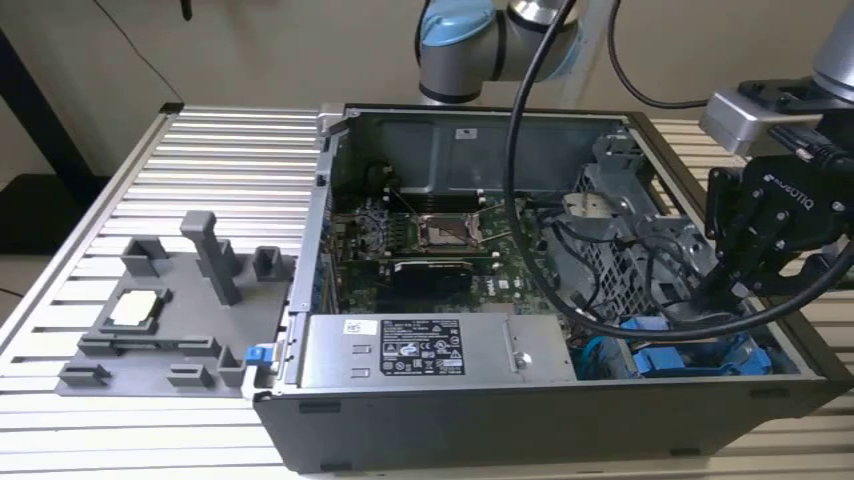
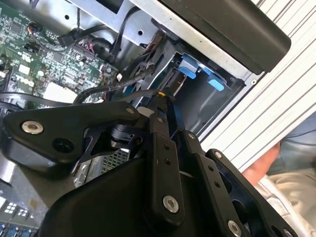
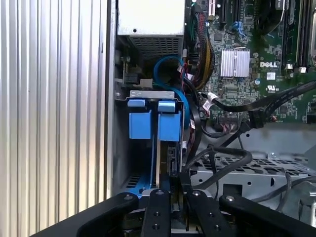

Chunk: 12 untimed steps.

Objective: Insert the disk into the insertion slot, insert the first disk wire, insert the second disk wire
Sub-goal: 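Insert the first disk wire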

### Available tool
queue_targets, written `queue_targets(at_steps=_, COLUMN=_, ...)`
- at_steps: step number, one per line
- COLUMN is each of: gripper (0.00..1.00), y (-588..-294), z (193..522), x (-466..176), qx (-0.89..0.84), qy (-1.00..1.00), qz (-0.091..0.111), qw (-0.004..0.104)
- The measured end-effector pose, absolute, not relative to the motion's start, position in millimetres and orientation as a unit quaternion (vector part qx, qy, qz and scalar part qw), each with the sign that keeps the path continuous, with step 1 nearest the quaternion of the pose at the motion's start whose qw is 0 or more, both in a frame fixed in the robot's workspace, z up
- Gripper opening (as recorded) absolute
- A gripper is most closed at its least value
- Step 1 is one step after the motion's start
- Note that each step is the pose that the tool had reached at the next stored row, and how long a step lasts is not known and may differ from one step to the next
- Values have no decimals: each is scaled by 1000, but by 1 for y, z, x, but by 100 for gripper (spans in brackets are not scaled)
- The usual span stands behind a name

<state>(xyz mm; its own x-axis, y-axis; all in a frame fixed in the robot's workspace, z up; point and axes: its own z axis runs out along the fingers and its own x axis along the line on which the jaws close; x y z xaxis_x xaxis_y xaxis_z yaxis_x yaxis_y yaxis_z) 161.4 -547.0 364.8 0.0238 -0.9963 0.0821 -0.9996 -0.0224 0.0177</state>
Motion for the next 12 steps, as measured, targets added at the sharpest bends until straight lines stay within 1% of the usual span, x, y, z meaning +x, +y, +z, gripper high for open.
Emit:
queue_targets(at_steps=3, gripper=19, y=-546, z=362, x=163, qx=712, qy=-700, qz=27, qw=39)
queue_targets(at_steps=12, gripper=19, y=-546, z=361, x=163, qx=712, qy=-701, qz=27, qw=39)
